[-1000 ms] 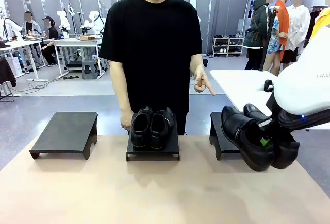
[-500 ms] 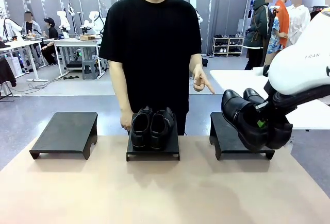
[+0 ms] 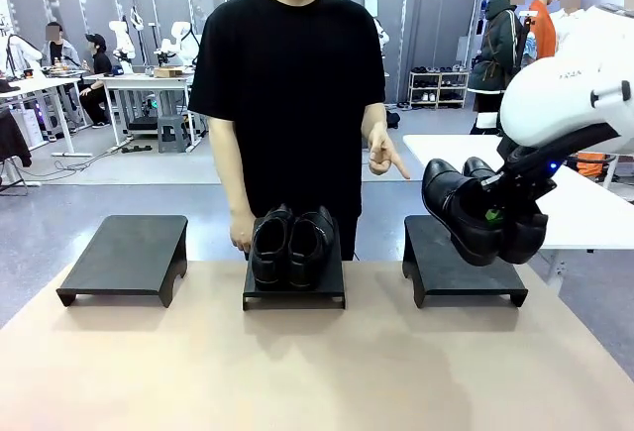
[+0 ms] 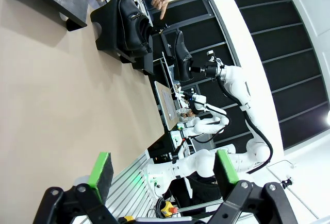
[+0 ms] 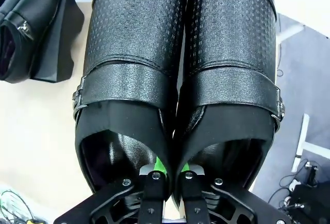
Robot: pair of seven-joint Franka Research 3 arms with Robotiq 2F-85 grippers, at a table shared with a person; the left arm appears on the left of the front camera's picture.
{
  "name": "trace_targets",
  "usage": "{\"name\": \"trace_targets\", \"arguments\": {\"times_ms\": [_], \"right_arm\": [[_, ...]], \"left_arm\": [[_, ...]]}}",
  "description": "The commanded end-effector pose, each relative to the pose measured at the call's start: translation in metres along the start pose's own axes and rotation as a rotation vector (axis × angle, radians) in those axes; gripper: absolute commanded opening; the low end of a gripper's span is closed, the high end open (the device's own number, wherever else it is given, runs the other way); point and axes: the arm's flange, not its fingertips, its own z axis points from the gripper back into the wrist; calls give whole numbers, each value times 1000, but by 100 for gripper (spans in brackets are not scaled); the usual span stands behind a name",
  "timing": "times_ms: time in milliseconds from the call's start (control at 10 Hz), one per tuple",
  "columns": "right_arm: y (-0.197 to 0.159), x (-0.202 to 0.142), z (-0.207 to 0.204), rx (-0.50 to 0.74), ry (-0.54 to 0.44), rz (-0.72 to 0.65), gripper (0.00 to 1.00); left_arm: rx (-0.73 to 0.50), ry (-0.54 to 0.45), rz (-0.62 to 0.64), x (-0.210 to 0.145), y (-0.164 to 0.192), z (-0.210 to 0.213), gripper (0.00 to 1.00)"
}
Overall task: Place the shoes on the stand as instructed by the person.
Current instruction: Pick up another pair of Shoes and place it on the Shoes Stand indicated by the person.
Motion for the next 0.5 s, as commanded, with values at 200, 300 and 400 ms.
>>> {"name": "trace_targets", "arguments": {"times_ms": [200,300,400], "right_arm": [[-8,28,3,23,2,-3,0],[-8,27,6,19,-8,-8,0],[-7,24,11,9,-18,-8,0]], "left_arm": [[-10,3,-9,-2,-3,0,100],[-10,3,-9,-2,-3,0,100],[-10,3,-9,-2,-3,0,100]]}}
